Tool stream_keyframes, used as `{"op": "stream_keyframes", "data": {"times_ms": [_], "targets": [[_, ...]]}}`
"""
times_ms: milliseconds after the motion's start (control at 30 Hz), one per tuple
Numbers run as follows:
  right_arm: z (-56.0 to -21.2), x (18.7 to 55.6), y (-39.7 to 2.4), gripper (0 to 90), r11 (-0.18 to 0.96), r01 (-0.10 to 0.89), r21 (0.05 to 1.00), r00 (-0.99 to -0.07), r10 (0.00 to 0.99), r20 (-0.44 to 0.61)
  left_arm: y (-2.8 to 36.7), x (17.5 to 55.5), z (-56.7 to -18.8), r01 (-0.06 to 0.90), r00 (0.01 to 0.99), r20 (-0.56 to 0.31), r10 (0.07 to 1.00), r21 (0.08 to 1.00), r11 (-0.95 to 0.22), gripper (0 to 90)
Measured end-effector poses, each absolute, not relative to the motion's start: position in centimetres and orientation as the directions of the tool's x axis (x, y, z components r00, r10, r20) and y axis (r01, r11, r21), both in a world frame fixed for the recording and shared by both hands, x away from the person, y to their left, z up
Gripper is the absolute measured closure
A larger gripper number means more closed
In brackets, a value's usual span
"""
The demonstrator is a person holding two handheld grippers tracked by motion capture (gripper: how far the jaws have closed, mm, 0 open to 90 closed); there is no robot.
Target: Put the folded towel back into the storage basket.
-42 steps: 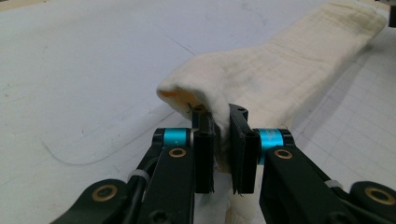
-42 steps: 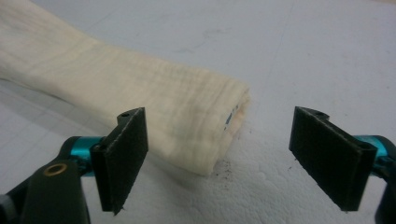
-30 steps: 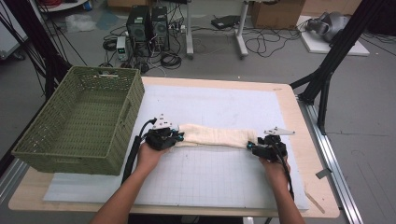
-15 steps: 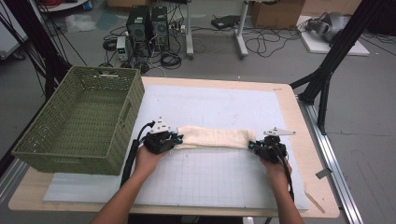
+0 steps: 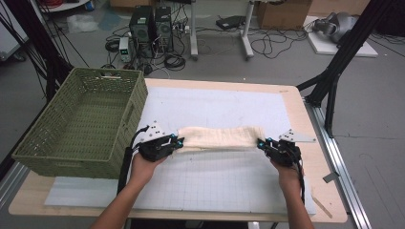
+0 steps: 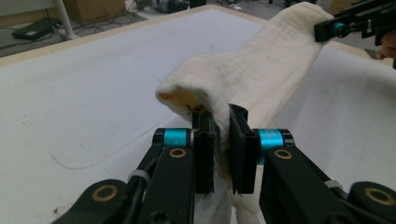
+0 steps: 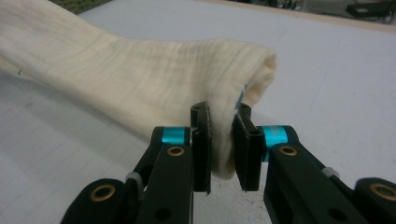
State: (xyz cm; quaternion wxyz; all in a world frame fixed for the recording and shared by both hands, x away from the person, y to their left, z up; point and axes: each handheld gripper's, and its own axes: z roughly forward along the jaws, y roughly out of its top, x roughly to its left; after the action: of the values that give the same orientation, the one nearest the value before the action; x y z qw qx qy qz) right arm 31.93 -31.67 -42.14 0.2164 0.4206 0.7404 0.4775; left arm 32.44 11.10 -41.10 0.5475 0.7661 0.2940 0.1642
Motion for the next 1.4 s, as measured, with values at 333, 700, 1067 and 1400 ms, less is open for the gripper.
{"op": "stream_keyframes", "data": {"times_ms": [333,700,1067,1400], "targets": [[-40.7,31.2,-31.1,79.2,0.185,0.307,0.934,-0.601,0.798,0.039,12.7,30.5,-39.4,0.221,0.778,-0.054,0.626,0.956,-0.191,81.3],[-39.3,31.8,-28.7,79.8,0.202,0.233,0.951,-0.652,0.758,-0.002,15.2,28.5,-37.4,0.175,0.764,-0.031,0.645,0.971,-0.161,81.4],[-37.2,33.4,-26.3,79.8,0.2,0.186,0.962,-0.685,0.728,-0.018,17.4,26.8,-36.2,0.141,0.734,-0.011,0.679,0.981,-0.137,81.5],[-34.7,35.2,-23.2,79.9,0.231,0.149,0.961,-0.717,0.695,-0.056,19.7,25.5,-35.1,0.116,0.702,-0.006,0.712,0.987,-0.107,81.5]]}}
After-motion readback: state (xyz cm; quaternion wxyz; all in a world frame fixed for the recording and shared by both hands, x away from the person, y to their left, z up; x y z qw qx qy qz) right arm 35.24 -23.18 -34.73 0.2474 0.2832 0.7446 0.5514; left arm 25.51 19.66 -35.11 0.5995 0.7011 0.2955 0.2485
